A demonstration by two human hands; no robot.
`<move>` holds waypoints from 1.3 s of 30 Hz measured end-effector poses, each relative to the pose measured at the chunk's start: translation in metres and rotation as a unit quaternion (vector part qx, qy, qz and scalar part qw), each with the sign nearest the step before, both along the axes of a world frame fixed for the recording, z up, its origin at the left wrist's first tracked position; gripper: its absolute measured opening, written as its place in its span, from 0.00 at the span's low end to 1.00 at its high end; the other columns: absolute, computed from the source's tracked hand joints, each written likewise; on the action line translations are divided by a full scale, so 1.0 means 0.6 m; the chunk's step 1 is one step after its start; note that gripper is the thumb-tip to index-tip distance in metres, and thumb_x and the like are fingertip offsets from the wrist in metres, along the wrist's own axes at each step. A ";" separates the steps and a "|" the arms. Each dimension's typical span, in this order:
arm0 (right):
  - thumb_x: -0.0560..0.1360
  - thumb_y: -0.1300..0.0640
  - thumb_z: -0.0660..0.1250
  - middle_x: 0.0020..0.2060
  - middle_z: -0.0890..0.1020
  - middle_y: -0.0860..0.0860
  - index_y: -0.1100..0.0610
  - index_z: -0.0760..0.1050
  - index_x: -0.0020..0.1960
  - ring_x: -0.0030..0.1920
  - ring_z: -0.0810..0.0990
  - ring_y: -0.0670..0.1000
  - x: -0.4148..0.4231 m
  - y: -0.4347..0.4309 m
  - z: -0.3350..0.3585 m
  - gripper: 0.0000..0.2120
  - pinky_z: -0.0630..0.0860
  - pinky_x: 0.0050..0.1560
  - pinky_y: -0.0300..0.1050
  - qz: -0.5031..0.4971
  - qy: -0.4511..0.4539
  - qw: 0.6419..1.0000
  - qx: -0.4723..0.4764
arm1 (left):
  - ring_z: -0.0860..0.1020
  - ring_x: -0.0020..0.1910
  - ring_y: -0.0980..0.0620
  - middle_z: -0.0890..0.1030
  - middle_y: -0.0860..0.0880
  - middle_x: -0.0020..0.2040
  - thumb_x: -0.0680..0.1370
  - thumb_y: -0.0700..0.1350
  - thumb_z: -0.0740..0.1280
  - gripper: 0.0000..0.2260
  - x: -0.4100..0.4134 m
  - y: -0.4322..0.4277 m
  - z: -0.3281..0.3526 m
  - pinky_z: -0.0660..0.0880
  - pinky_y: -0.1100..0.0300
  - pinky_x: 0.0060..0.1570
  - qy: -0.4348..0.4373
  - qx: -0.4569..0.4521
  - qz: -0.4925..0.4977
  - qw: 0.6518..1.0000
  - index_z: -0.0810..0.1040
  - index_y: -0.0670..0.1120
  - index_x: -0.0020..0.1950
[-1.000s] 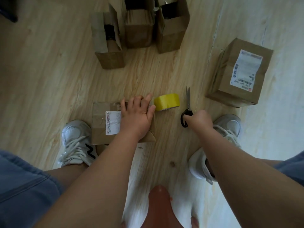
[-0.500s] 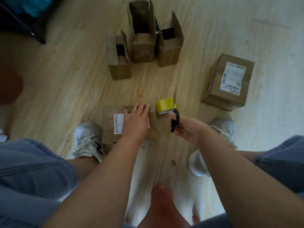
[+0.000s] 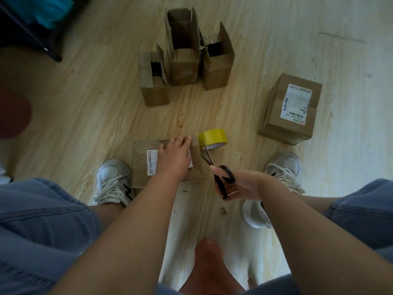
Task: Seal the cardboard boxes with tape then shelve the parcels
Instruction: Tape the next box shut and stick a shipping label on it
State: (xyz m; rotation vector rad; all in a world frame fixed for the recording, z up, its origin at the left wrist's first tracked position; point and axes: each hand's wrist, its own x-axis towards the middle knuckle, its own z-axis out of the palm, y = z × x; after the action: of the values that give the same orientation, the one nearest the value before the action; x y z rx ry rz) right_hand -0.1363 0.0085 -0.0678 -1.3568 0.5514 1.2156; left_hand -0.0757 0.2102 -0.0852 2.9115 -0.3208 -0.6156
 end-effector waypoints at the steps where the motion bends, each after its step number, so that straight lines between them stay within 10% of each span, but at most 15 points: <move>1: 0.73 0.33 0.68 0.39 0.79 0.54 0.59 0.77 0.48 0.43 0.77 0.52 0.002 0.007 0.000 0.27 0.78 0.55 0.47 0.009 -0.011 1.000 -0.013 | 0.52 0.79 0.50 0.55 0.52 0.80 0.83 0.48 0.60 0.27 0.001 0.000 0.001 0.52 0.46 0.75 -0.004 -0.002 0.000 1.000 0.54 0.51 0.80; 12: 0.64 0.22 0.65 0.40 0.78 0.54 0.59 0.78 0.49 0.41 0.78 0.53 0.044 0.074 -0.041 0.39 0.80 0.57 0.52 0.017 -0.109 0.982 -0.152 | 0.52 0.79 0.50 0.55 0.51 0.81 0.83 0.49 0.61 0.27 0.000 0.003 0.001 0.51 0.49 0.75 -0.005 -0.017 -0.002 1.000 0.55 0.50 0.80; 23: 0.73 0.44 0.75 0.29 0.75 0.53 0.60 0.75 0.39 0.28 0.72 0.51 0.059 0.073 -0.028 0.20 0.71 0.33 0.44 -0.015 -0.138 0.960 -0.244 | 0.51 0.79 0.49 0.54 0.52 0.81 0.83 0.48 0.62 0.27 0.002 0.005 -0.003 0.51 0.48 0.76 0.003 -0.028 0.002 1.000 0.56 0.50 0.80; 39: 0.74 0.35 0.68 0.37 0.78 0.51 0.54 0.76 0.54 0.36 0.76 0.49 0.054 0.051 0.019 0.23 0.72 0.44 0.46 -0.190 -0.065 0.979 -0.027 | 0.50 0.80 0.51 0.54 0.52 0.81 0.83 0.48 0.62 0.27 0.000 0.007 0.005 0.47 0.44 0.77 0.011 -0.039 0.011 0.999 0.57 0.52 0.80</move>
State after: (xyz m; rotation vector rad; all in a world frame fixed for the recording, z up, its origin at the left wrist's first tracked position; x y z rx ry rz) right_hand -0.1040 0.0392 -0.0566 -1.2943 0.7172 0.7999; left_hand -0.0760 0.2145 -0.0824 2.8275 -0.3039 -0.6167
